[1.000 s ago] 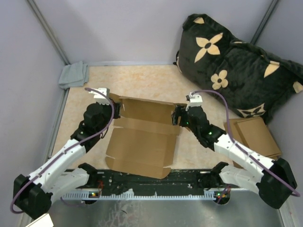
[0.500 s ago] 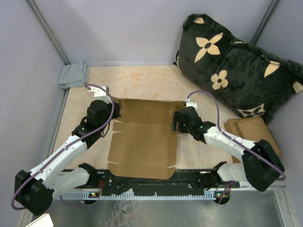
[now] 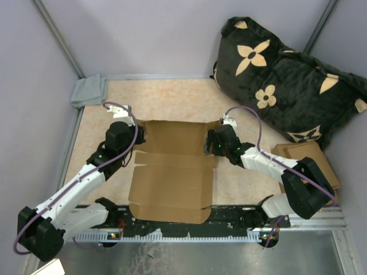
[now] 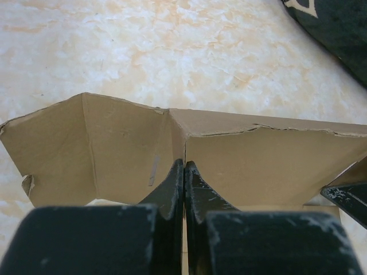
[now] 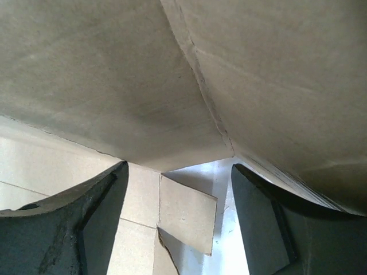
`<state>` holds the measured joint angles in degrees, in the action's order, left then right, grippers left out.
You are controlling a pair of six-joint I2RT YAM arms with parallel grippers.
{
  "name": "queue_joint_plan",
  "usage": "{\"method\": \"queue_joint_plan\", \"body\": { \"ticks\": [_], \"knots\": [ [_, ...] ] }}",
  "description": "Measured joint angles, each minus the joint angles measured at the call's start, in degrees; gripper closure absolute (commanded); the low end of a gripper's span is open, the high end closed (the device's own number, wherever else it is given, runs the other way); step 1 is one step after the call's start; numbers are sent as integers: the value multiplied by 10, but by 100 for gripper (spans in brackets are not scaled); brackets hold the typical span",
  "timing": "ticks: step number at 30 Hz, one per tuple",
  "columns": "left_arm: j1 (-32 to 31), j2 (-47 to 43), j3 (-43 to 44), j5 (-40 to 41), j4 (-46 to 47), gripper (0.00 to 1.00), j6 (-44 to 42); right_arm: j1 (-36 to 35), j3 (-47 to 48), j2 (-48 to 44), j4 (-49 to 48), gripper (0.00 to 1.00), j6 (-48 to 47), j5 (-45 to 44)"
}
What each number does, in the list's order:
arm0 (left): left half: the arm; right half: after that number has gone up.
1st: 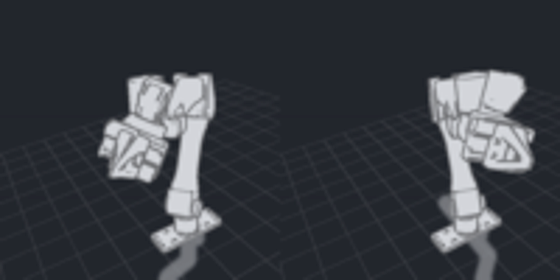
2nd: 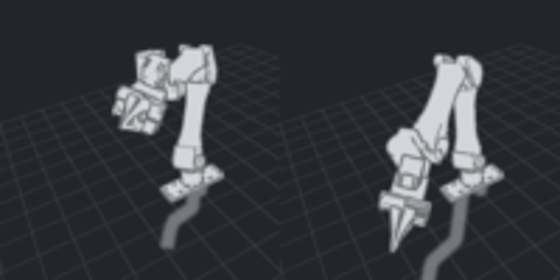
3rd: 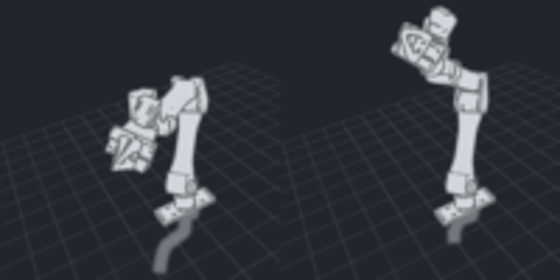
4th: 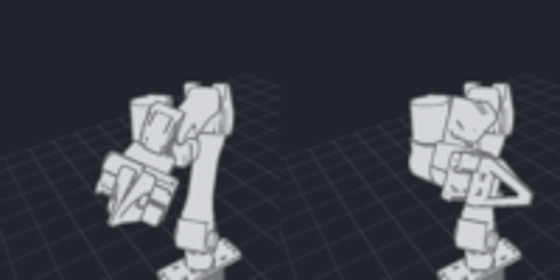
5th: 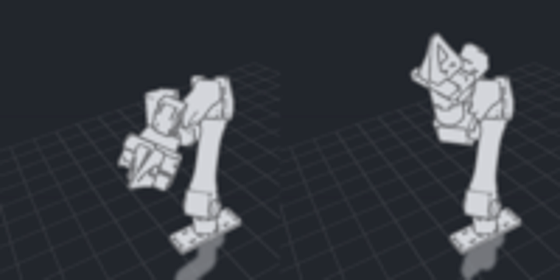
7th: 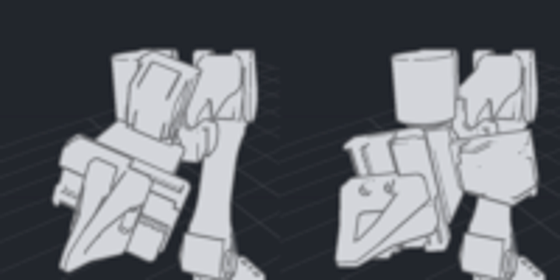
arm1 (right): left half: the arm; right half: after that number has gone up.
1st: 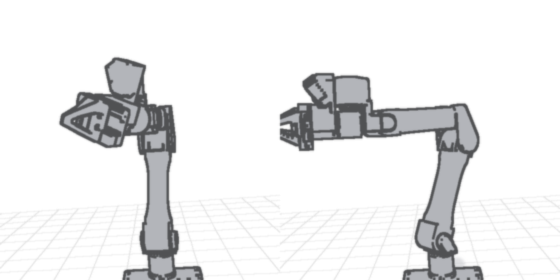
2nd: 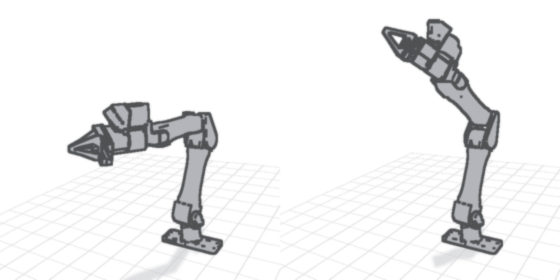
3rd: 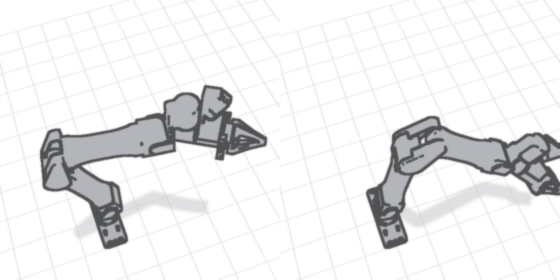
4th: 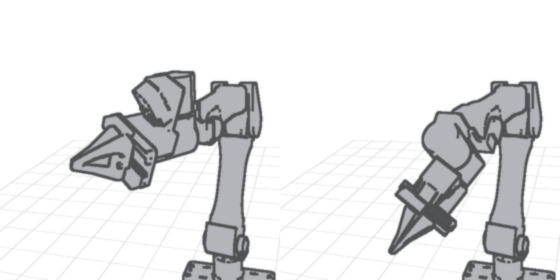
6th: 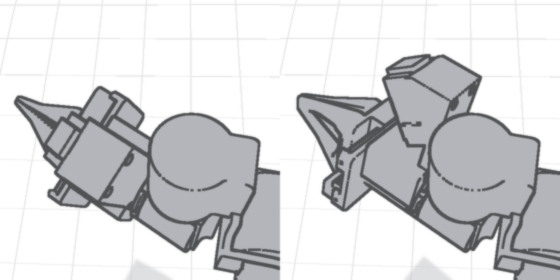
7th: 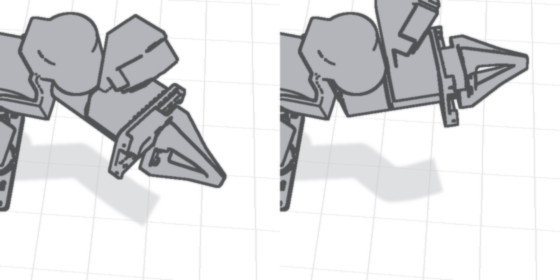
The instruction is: Fold the paper box
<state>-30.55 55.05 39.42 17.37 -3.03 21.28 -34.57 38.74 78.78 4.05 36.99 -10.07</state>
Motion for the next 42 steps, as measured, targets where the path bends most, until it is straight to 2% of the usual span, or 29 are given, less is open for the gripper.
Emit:
{"method": "queue_joint_plan", "body": {
  "ticks": [7,11,16,24,30,35,42],
  "knots": [
    [0,-8,0,3,-5,100,13,-1,-8,-16,7,31,9,16],
    [0,-22,0,13,-5,100,24,-3,-35,-64,20,29,7,24],
    [0,-28,-2,37,4,100,49,-3,-21,-89,41,27,-18,16],
    [0,-24,-44,81,130,100,52,19,111,11,43,27,-76,7],
    [0,34,-43,112,202,100,50,47,191,75,36,28,-96,18],
    [0,44,-55,123,206,100,73,51,170,78,16,30,-90,47],
    [0,44,-58,130,183,100,102,48,50,63,-15,30,-60,78]
  ]
}}
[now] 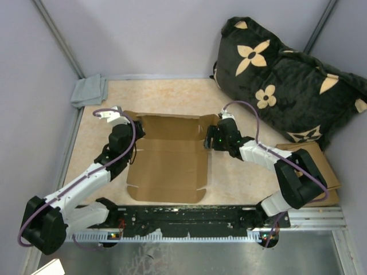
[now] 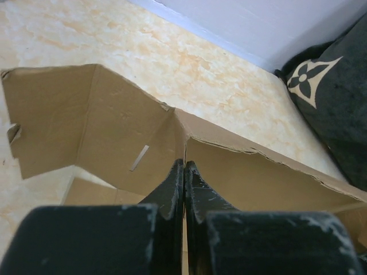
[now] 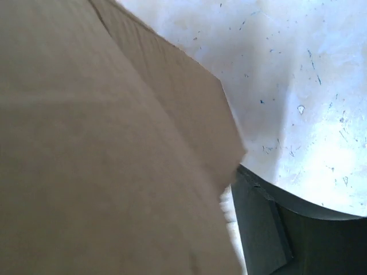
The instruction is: Fold the paper box
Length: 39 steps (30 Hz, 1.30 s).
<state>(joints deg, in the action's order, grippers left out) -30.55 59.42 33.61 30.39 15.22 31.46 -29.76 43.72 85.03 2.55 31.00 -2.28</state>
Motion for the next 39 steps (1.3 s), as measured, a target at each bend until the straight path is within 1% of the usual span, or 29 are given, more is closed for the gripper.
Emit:
{"method": "queue_joint_plan", "body": {
  "ticks": [2,10,19,26,29,34,37,39],
  "knots": [
    [0,0,2,0,-9,100,4,0,-14,-7,-12,30,6,-2],
    [0,-3,13,-9,-32,100,9,-1,-21,-4,-39,31,15,11],
    [0,-3,24,-25,-52,100,11,-10,17,48,-63,32,32,16],
    [0,-3,31,-29,-62,100,13,-21,21,51,-62,30,48,-11],
    [0,-3,32,-31,-64,100,15,-20,30,53,-49,30,38,-20],
    [0,-1,32,-30,-67,100,16,-12,73,70,6,30,16,-23],
    [0,5,35,-30,-67,100,16,-11,73,64,24,30,16,-24],
    [0,10,40,-30,-68,100,17,-11,58,44,30,30,21,-21]
  ]
}}
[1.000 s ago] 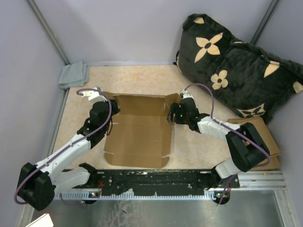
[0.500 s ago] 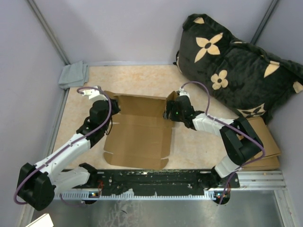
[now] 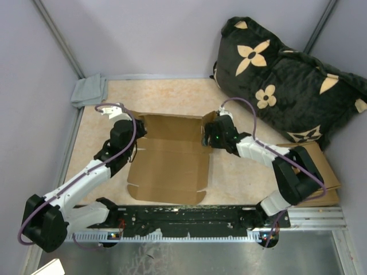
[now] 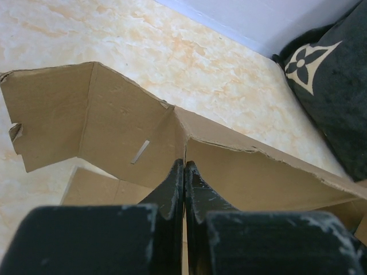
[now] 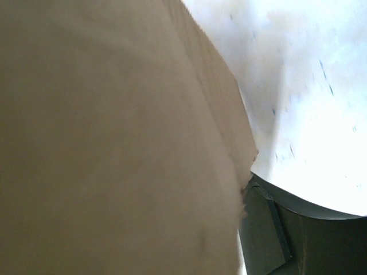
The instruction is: Fold the paper box
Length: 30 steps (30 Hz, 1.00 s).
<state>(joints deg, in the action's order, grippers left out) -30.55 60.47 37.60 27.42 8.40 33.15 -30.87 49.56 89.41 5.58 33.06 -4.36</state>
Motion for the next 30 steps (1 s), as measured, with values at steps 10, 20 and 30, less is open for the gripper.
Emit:
{"method": "queue_joint_plan", "body": {
  "ticks": [10,20,30],
  "knots": [
    [0,18,9,-7,-2,100,10,-10,-93,-97,-5,31,35,15],
    [0,18,9,-10,-4,100,14,-32,-98,-55,-98,31,71,8],
    [0,17,9,-10,-7,100,14,-52,-116,-64,-106,29,113,-60]
  ]
}}
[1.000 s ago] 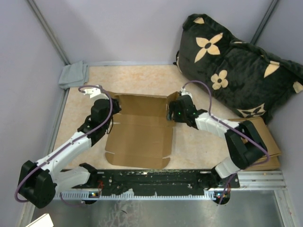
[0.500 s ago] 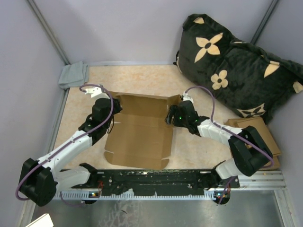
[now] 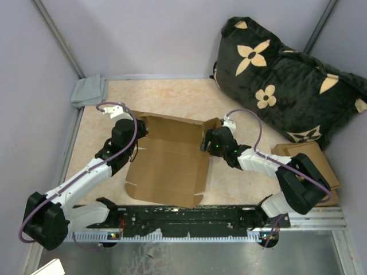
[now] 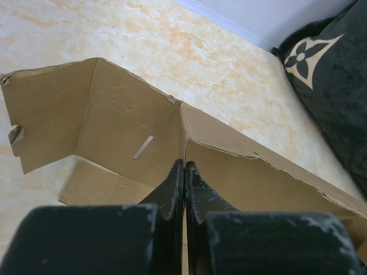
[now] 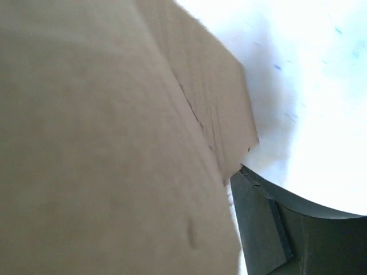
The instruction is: Fold the paper box
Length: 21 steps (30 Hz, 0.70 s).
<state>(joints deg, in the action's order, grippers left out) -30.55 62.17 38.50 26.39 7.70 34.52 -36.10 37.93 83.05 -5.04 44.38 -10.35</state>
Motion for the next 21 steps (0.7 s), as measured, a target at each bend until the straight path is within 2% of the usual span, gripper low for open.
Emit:
{"method": "queue_joint_plan", "body": {
  "ticks": [5,9,14,17,21],
  "knots": [
    [0,0,0,0,-1,100,0,3,-29,-57,69,28,7,-40],
    [0,0,2,0,-4,100,0,43,-38,-101,116,35,0,-38],
    [0,0,3,-2,-7,100,0,119,-17,-91,149,50,-41,-27],
    [0,0,3,-3,-9,100,-1,124,33,-49,158,66,-73,-17],
    [0,-4,7,-3,-18,100,-5,123,87,-12,146,75,-106,-2]
  ]
}}
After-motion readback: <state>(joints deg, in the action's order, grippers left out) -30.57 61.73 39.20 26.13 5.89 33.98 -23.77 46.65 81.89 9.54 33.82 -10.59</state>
